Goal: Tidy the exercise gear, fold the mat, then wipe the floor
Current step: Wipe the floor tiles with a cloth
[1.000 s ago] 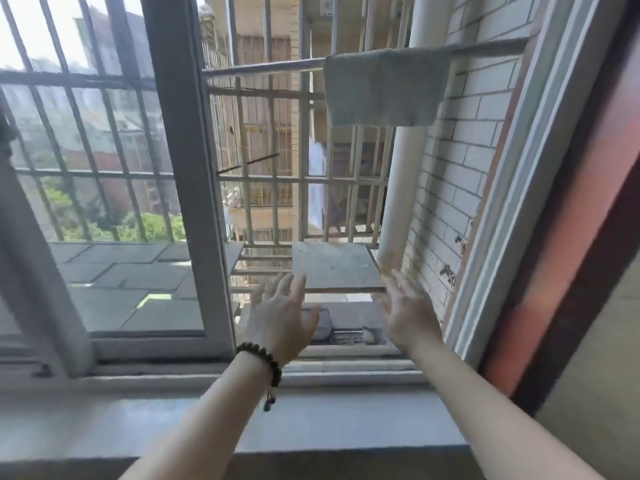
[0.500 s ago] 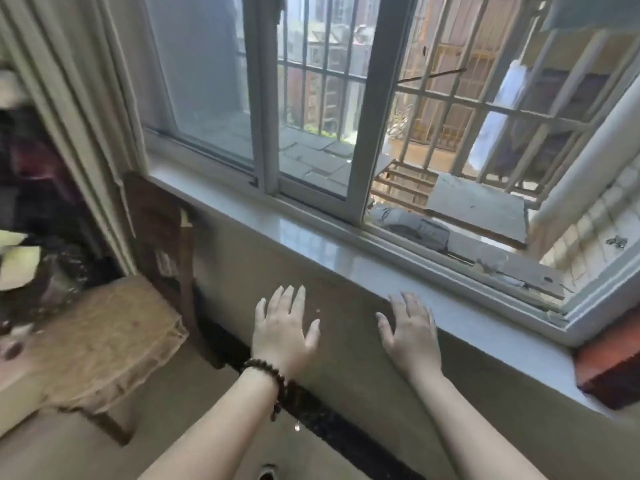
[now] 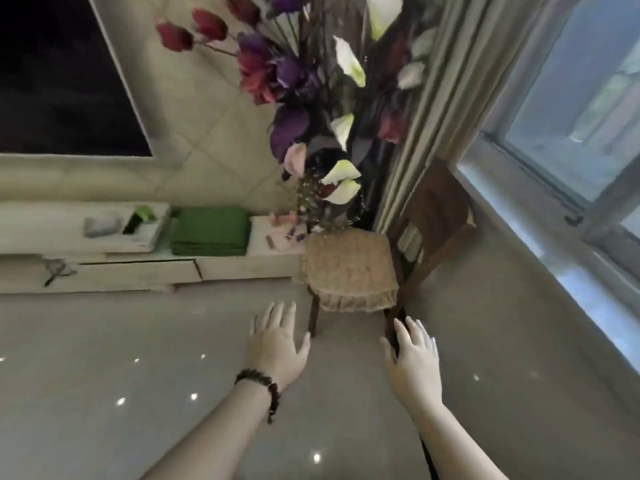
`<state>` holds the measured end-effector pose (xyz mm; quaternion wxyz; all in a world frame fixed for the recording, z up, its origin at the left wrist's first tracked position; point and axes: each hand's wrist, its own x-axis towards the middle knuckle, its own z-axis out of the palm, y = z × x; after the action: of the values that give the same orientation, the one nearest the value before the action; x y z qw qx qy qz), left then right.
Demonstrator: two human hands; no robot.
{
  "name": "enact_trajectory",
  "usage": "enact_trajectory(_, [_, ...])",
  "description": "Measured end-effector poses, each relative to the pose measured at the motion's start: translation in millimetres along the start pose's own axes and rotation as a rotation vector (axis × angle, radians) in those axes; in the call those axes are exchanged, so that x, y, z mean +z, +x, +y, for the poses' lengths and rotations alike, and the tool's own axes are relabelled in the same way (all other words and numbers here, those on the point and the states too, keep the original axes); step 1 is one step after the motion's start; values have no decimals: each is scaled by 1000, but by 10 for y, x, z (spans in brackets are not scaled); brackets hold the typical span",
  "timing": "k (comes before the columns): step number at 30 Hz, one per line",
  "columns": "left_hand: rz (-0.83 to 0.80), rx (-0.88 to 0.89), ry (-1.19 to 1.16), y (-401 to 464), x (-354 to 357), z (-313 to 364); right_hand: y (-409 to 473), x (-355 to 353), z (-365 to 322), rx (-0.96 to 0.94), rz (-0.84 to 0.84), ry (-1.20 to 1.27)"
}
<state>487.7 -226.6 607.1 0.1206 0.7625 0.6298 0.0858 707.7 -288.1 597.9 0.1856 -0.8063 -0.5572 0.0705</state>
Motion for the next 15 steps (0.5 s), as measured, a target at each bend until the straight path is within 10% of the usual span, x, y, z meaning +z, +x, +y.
enact_trajectory(15, [147, -532, 61, -275, -930, -3714, 233, 1812, -3807, -524, -345, -7])
